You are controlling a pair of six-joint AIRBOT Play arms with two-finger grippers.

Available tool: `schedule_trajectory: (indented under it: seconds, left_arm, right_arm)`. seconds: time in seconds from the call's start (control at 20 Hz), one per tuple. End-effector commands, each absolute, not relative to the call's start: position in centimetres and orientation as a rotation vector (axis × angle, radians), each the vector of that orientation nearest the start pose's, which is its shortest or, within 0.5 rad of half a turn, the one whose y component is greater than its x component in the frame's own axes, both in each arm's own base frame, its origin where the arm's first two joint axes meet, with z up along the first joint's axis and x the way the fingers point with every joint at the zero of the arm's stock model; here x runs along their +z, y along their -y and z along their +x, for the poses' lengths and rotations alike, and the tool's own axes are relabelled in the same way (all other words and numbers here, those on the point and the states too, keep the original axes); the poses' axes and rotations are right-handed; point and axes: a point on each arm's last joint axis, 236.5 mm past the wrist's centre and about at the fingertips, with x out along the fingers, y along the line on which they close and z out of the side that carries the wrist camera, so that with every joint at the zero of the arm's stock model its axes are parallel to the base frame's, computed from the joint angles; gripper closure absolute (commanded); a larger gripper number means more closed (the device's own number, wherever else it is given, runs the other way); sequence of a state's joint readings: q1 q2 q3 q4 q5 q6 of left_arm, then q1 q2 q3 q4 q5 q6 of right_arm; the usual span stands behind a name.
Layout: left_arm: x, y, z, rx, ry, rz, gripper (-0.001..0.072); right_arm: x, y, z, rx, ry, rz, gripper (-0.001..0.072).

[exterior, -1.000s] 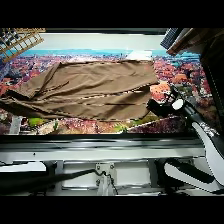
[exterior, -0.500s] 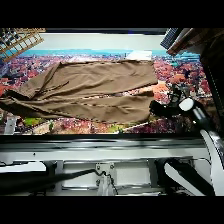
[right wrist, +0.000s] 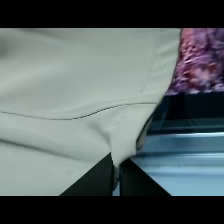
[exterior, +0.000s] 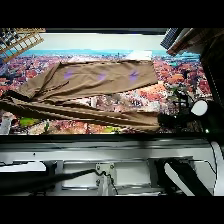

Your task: Fold the clothes and pants, and hang the long-sleeved shirts on hangers.

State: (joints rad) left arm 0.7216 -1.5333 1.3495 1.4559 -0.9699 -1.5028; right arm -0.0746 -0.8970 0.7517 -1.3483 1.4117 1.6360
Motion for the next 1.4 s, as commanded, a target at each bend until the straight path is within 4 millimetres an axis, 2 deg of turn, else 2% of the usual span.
schedule_trajectory:
  seconds: [0.0, 0.05, 0.1, 0.15, 0.25, 0.3, 0.35, 0.55, 0.65, 0.75, 0.85, 0.95, 1.05, 1.25, 1.35]
  left_arm:
    - [-1.6, -29.7, 37.0, 0.555, -1.076, -0.461, 0.0695]
    - [-1.6, -29.7, 37.0, 0.555, -1.077, -0.461, 0.0694]
    - [-1.6, -29.6, 36.9, 0.554, -1.080, -0.462, 0.0694]
    - [-1.7, -29.5, 36.8, 0.552, -1.088, -0.465, 0.0695]
    - [-1.8, -29.3, 36.6, 0.550, -1.097, -0.469, 0.0695]
    - [-1.8, -29.4, 36.6, 0.550, -1.097, -0.469, 0.0695]
    - [-1.8, -29.4, 36.7, 0.550, -1.096, -0.468, 0.0694]
    - [-1.7, -29.4, 36.7, 0.551, -1.093, -0.467, 0.0694]
    - [-1.7, -29.4, 36.7, 0.551, -1.093, -0.468, 0.0695]
    - [-1.7, -29.4, 36.7, 0.551, -1.092, -0.468, 0.0695]
    - [-1.7, -29.4, 36.7, 0.551, -1.093, -0.468, 0.0694]
    - [-1.8, -29.3, 36.5, 0.550, -1.105, -0.468, 0.0694]
    - [-2.0, -29.5, 35.8, 0.560, -1.134, -0.444, 0.0695]
    - [-2.0, -29.7, 35.8, 0.563, -1.132, -0.440, 0.0694]
    - [-2.0, -29.7, 35.8, 0.564, -1.131, -0.439, 0.0694]
  right_arm:
    - [-4.8, -3.4, 26.2, 0.062, -1.538, 0.298, 0.0659]
    - [-5.8, -4.0, 28.6, 0.074, -1.523, 0.336, 0.0452]
    - [-6.3, -4.9, 30.8, 0.104, -1.508, 0.379, 0.0195]
    - [-6.3, -5.6, 32.5, 0.139, -1.502, 0.401, 0.0074]
    - [-5.6, -5.4, 34.6, 0.151, -1.494, 0.383, 0.0073]
    - [-5.2, -4.7, 34.9, 0.137, -1.482, 0.351, 0.0075]
    - [-4.6, -4.1, 34.3, 0.117, -1.491, 0.326, 0.0077]
    - [-2.6, -2.7, 28.4, 0.089, -1.556, 0.231, 0.0079]
    - [-2.4, -2.3, 24.2, 0.040, -1.556, 0.234, 0.0079]
    - [-3.0, -2.6, 20.5, 0.031, -1.551, 0.246, 0.0079]
    - [-4.4, -2.9, 17.6, 0.010, -1.568, 0.273, 0.0079]
    - [-6.1, -3.6, 16.2, 0.001, -1.590, 0.321, 0.0079]
    - [-7.5, -4.1, 16.3, 0.003, -1.584, 0.356, 0.0079]
    - [-9.0, -4.1, 18.3, -0.013, -1.538, 0.381, 0.0082]
    - [-9.8, -4.0, 19.0, -0.023, -1.536, 0.384, 0.0152]
